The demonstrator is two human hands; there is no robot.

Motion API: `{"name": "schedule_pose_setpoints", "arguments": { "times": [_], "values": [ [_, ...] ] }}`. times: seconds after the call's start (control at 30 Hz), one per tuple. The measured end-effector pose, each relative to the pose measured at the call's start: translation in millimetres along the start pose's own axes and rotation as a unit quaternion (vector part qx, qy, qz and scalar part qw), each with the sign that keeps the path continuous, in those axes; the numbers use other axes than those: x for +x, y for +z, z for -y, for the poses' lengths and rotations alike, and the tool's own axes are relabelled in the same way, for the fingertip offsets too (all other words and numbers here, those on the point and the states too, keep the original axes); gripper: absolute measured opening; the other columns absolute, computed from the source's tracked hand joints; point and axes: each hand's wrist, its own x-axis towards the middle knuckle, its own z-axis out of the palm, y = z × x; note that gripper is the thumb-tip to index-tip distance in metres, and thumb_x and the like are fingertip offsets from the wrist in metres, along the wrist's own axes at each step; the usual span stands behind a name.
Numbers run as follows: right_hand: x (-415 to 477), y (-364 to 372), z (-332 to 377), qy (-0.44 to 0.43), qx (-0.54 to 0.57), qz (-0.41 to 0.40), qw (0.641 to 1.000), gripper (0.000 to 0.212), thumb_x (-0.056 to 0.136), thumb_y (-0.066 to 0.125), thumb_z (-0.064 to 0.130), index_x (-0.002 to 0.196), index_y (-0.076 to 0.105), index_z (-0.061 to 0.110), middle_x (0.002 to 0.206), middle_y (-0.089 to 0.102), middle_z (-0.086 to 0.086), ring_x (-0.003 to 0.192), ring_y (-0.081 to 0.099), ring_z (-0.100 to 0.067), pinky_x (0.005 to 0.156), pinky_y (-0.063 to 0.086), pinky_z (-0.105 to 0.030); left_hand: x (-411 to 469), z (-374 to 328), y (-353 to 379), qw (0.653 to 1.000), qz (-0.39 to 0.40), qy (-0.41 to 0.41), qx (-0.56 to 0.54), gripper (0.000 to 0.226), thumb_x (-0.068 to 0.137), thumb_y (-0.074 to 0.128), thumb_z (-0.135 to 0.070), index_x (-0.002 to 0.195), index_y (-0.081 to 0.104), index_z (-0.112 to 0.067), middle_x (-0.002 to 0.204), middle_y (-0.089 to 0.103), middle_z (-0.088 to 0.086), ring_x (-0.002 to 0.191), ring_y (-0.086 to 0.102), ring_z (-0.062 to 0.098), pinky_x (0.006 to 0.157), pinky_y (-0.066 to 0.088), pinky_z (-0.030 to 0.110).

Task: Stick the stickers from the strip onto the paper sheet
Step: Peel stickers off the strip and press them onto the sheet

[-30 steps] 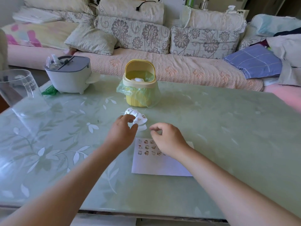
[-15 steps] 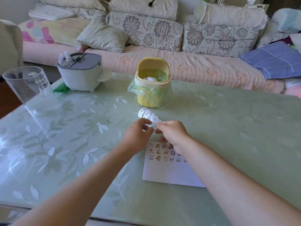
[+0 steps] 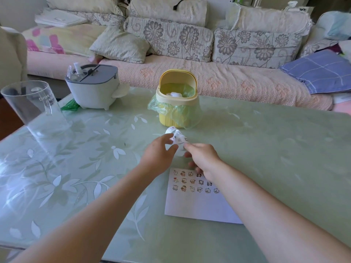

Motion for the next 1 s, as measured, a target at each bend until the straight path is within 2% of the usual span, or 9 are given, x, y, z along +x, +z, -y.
{"name": "schedule_pose_setpoints", "arguments": {
  "times": [0.1, 0.2, 0.33, 0.47, 0.53, 0.7, 0.83, 0.93, 1.0],
  "values": [
    [0.5, -0.7, -1.5, -0.02, 0.017, 0.016, 1.0, 0.01, 0.096, 0.063, 0.032, 0.094, 0.07, 0.025, 0.086, 0.066, 0.002, 0.056, 0.049, -0.018, 0.04, 0.028, -0.022, 1.2, -5.2, 5.7, 1.0, 0.0, 0.021, 0.009, 0.02, 0.096, 0.056, -0.031, 0.114, 0.065, -0.03, 0.096, 0.063, -0.018, 0.085, 0.059, 0.004, 0.068, 0.039, 0.015],
    [1.0, -2.9, -2.1, -0.036, 0.029, -0.004, 0.999, 0.01, 0.095, 0.065, 0.029, 0.089, 0.071, 0.023, 0.084, 0.067, 0.003, 0.054, 0.05, -0.017, 0.041, 0.03, -0.022, -0.1, -7.2, 9.2, 1.0, -0.012, 0.022, -0.014, 0.006, 0.094, 0.059, -0.032, 0.098, 0.063, -0.03, 0.089, 0.063, -0.017, 0.081, 0.056, -0.002, 0.062, 0.036, 0.01],
    [1.3, -7.9, -4.1, -0.057, 0.013, -0.013, 0.998, 0.012, 0.095, 0.067, 0.027, 0.095, 0.073, 0.017, 0.085, 0.068, 0.006, 0.055, 0.055, -0.014, 0.042, 0.034, -0.021, -2.4, -7.9, 9.1, 0.999, -0.013, 0.02, -0.04, 0.007, 0.094, 0.06, -0.032, 0.098, 0.064, -0.029, 0.09, 0.06, -0.021, 0.082, 0.055, -0.005, 0.065, 0.035, 0.007],
    [-5.2, -12.8, -4.6, -0.107, -0.04, 0.028, 0.993, 0.015, 0.094, 0.069, 0.029, 0.084, 0.074, 0.018, 0.078, 0.066, 0.008, 0.052, 0.053, -0.011, 0.042, 0.036, -0.011, -5.3, -9.2, 3.8, 0.989, 0.001, -0.014, -0.149, 0.012, 0.093, 0.058, -0.028, 0.101, 0.066, -0.028, 0.094, 0.065, -0.013, 0.087, 0.061, 0.009, 0.078, 0.048, 0.024],
    [-11.6, -13.2, -5.3, -0.123, -0.055, 0.045, 0.99, 0.02, 0.092, 0.071, 0.03, 0.077, 0.074, 0.017, 0.077, 0.066, 0.007, 0.051, 0.052, -0.011, 0.042, 0.036, -0.011, -8.4, -9.2, 0.5, 0.984, 0.002, -0.018, -0.177, 0.006, 0.091, 0.063, -0.028, 0.094, 0.068, -0.026, 0.086, 0.067, -0.008, 0.078, 0.061, 0.01, 0.075, 0.048, 0.025],
    [-19.0, -8.8, -7.0, -0.147, -0.061, -0.009, 0.987, 0.008, 0.087, 0.073, 0.029, 0.093, 0.07, 0.024, 0.08, 0.074, 0.005, 0.053, 0.065, -0.012, 0.054, 0.049, -0.022, -16.0, -7.9, -3.7, 0.979, -0.004, -0.029, -0.201, 0.007, 0.089, 0.068, -0.023, 0.082, 0.07, -0.022, 0.069, 0.061, -0.009, 0.064, 0.055, 0.008, 0.062, 0.042, 0.021],
    [-19.4, -7.7, -7.3, -0.234, -0.099, -0.063, 0.965, 0.02, 0.088, 0.071, 0.027, 0.097, 0.056, 0.037, 0.082, 0.073, 0.018, 0.065, 0.07, -0.014, 0.064, 0.054, -0.031, -23.2, -10.3, -7.4, 0.979, 0.009, -0.027, -0.203, 0.008, 0.091, 0.066, -0.025, 0.088, 0.07, -0.018, 0.073, 0.062, -0.006, 0.061, 0.055, 0.006, 0.058, 0.041, 0.018],
    [-19.3, -10.1, -9.0, -0.264, -0.136, -0.07, 0.952, 0.015, 0.087, 0.073, 0.029, 0.094, 0.062, 0.038, 0.083, 0.071, 0.022, 0.068, 0.068, -0.011, 0.07, 0.056, -0.033, -27.9, -11.1, -9.9, 0.979, 0.017, -0.022, -0.204, 0.007, 0.091, 0.066, -0.023, 0.091, 0.07, -0.018, 0.072, 0.06, -0.006, 0.06, 0.053, 0.005, 0.055, 0.039, 0.014],
    [-20.2, -12.0, -9.7, -0.276, -0.151, -0.069, 0.947, 0.012, 0.086, 0.075, 0.03, 0.092, 0.068, 0.038, 0.083, 0.072, 0.024, 0.064, 0.066, -0.005, 0.07, 0.056, -0.031, -30.8, -11.6, -12.0, 0.977, 0.023, -0.025, -0.209, 0.006, 0.091, 0.066, -0.022, 0.09, 0.071, -0.018, 0.07, 0.057, -0.004, 0.064, 0.051, 0.009, 0.06, 0.039, 0.022]
  ]
}}
